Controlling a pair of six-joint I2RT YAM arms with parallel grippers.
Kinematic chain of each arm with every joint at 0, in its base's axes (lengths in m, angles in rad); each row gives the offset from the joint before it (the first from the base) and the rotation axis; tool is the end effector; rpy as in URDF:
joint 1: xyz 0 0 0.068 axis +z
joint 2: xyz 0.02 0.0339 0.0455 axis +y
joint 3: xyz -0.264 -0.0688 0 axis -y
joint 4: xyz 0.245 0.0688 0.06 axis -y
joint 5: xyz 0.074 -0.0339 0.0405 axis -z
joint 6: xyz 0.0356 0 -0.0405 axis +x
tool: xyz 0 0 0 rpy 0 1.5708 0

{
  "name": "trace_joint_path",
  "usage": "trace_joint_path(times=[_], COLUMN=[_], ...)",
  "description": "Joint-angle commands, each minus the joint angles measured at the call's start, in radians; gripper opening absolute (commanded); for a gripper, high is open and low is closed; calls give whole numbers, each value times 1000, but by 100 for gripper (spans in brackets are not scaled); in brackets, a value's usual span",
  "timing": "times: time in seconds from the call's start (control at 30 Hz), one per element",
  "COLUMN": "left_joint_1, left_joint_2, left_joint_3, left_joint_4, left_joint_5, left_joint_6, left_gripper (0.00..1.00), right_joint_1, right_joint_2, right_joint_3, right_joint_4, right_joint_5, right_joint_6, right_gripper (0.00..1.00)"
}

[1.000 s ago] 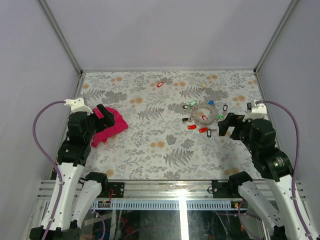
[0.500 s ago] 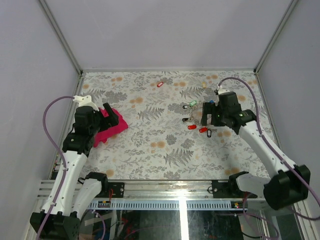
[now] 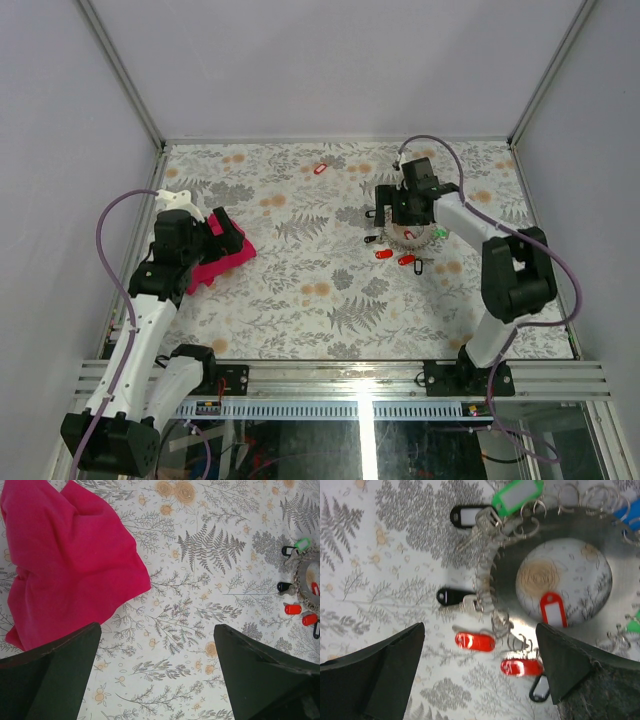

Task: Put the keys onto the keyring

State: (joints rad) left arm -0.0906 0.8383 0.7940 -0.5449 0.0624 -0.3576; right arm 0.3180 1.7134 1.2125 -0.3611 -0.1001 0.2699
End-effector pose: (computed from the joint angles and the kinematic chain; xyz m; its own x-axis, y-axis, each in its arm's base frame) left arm 0.1810 -0.0187 0.2980 -0.5681 -0.2992 -0.7667 -0.0608 0.9443 -0.3235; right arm 0.3527 0.1198 0.2267 -0.7944 0.0178 -0.6071 -0.1671 0.9546 0.2467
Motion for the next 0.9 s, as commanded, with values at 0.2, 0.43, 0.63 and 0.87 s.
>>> trace_joint_path(times=[0.2, 0.43, 0.63, 0.87], left_joint_1=[1, 2, 3, 3], left_joint_2=[-15, -7, -1, 3], left_joint_3=[-14, -13, -14, -12], left_joint_4=[46, 49, 49, 46], left_joint_5=[33, 40, 33, 32], left_joint_6=[26, 28, 26, 26], left_gripper=[100, 100, 100, 100], right_joint_1=[-3, -2, 6, 75], right_joint_2=[223, 239, 234, 228], right_joint_3=[135, 107, 56, 12], right_joint_4=[48, 57, 84, 108], right_joint_5=[-18, -106, -210, -219], right_joint_6=[-26, -42, -4, 24], right_gripper=[99, 99, 99, 99])
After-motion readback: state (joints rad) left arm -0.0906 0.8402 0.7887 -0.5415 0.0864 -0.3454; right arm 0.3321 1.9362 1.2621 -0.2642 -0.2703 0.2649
